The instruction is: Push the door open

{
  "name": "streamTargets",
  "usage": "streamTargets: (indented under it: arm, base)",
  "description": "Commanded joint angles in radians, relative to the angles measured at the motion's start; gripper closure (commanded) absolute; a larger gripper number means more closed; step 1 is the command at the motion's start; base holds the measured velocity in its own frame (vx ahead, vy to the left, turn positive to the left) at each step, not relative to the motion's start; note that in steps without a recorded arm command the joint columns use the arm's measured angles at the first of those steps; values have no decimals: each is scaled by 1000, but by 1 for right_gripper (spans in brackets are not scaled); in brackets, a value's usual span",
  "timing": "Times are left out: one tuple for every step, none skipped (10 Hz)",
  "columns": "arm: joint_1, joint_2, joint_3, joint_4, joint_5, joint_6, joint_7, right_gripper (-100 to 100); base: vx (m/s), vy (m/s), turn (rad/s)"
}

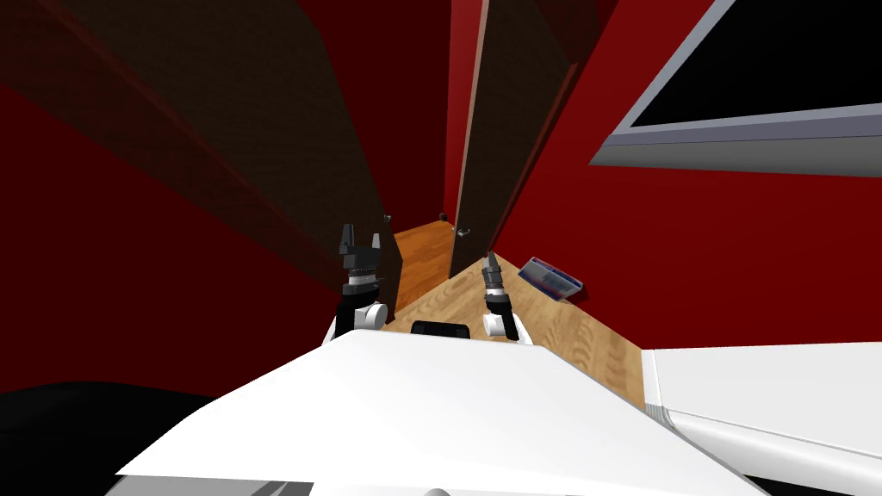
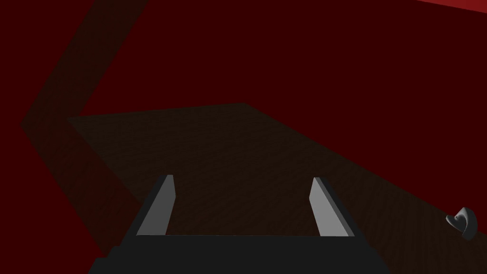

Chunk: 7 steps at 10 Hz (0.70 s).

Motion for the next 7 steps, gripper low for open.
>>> streamTargets:
  arm:
    - [-17,0,5,45,1,-11,-3,-100]
    - [-26,0,8,67,1,-13,-6,-100]
    - [-35,0,11,89,1,-16,-8,-100]
    - [-44,0,14,112,1,-19,-11,-100]
    - [-52,0,17,135,1,-22,-13,-100]
    - [-61,0,21,157,2,-25,-16,-100]
    - [-70,0,24,180,2,-28,-18,-100]
  base:
    - [102,-83,73]
    - [88,-100,74]
    - [71,-94,74]
    - [75,-90,69]
    - [87,-82,89]
    - [85,-90,69]
    - [78,-96,74]
